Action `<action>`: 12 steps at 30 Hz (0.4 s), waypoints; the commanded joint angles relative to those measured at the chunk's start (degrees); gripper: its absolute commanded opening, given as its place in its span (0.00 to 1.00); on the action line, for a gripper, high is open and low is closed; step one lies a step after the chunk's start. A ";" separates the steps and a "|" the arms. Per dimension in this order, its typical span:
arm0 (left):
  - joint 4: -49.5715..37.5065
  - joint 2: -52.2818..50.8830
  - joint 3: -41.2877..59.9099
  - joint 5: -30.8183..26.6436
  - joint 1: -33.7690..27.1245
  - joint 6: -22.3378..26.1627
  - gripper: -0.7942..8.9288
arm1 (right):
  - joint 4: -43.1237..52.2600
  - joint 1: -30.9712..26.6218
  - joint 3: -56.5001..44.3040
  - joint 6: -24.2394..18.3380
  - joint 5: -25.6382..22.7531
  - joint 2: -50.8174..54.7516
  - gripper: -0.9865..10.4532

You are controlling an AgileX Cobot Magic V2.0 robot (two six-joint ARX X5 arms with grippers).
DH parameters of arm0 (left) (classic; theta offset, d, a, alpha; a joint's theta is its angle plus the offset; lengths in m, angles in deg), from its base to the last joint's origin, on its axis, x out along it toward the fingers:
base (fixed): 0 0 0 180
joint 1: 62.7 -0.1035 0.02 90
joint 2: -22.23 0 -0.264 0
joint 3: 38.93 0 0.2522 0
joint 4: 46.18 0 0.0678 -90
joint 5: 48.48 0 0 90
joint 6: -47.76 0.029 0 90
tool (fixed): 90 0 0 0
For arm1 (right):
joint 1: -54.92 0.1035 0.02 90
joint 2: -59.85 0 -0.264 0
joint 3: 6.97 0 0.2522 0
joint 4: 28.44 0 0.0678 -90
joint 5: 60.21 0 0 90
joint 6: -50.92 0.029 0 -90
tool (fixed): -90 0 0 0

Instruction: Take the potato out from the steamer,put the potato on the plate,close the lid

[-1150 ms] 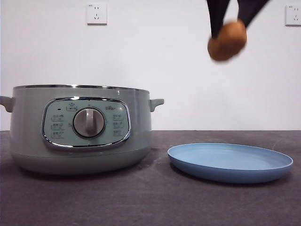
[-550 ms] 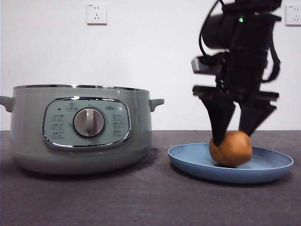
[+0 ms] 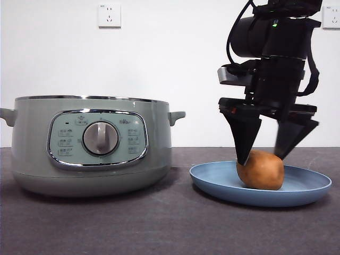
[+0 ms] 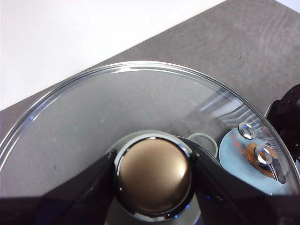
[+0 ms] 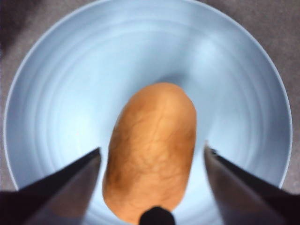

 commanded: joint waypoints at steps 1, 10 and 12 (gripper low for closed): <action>-1.36 -0.39 -0.74 0.13 0.09 0.55 0.07 | -1.14 -0.02 1.29 0.52 0.02 2.56 0.57; -2.93 1.18 -0.24 5.46 0.09 1.84 0.07 | -4.72 -0.02 5.90 0.61 0.07 18.05 0.56; -4.02 1.81 0.61 5.75 0.09 1.86 0.07 | -4.72 -0.02 5.99 0.79 0.04 22.14 0.55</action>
